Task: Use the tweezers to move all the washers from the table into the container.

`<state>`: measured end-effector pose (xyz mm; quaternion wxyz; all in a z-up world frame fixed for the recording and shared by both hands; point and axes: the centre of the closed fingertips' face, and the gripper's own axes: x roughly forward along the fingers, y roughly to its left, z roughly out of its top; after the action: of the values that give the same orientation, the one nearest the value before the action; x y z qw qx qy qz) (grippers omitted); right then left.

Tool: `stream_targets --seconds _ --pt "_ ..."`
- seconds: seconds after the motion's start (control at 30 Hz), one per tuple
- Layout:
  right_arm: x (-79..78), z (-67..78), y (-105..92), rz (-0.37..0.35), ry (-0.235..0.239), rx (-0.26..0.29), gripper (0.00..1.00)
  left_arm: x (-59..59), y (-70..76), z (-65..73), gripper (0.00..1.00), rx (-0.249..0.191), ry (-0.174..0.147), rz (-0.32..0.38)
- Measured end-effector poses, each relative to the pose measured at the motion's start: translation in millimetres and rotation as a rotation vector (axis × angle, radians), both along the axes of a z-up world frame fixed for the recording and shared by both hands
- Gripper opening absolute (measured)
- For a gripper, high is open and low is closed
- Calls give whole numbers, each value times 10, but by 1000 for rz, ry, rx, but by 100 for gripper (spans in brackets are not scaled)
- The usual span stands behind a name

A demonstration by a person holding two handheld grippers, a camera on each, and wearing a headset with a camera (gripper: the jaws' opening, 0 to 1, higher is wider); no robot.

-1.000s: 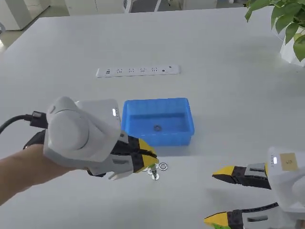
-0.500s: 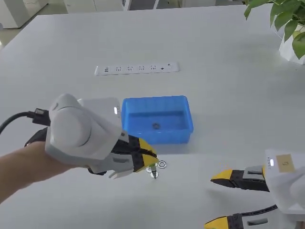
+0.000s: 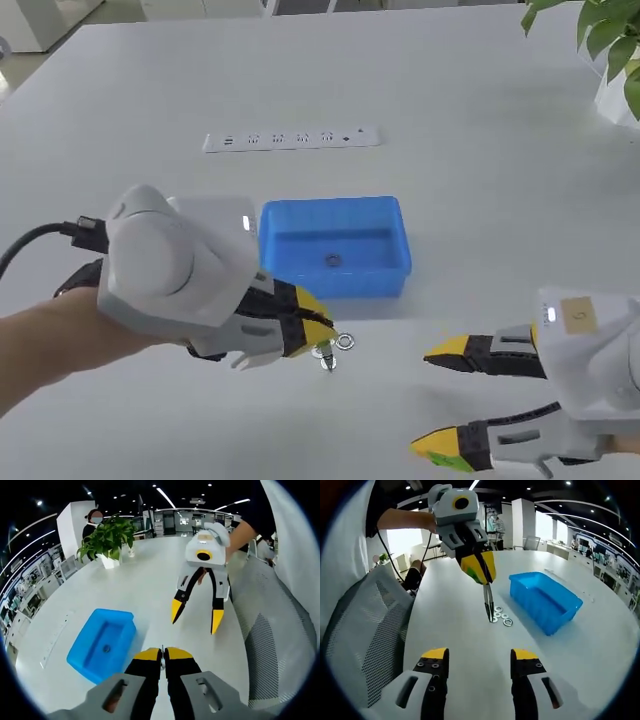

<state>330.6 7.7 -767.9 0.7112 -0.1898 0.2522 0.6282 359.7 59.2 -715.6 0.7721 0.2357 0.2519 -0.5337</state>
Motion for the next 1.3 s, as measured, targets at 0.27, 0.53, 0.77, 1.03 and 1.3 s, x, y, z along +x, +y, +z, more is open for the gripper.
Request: stream_targets --seconds 0.27,0.53,0.77,1.03,1.3 --pt "144 93 412 70 -37 29 49 48 -26 -4 6 0 6 -9" --pt "231 66 699 141 -52 15 37 53 -37 -5 6 -8 16 -21" --pt "287 24 779 190 -55 -15 28 44 -59 -5 6 -15 22 -27" --pt "266 4 817 261 -33 -43 13 41 -103 -8 6 -6 20 -50" --pt "253 -52 815 292 -49 -78 11 45 -121 -12 6 -2 16 -62"
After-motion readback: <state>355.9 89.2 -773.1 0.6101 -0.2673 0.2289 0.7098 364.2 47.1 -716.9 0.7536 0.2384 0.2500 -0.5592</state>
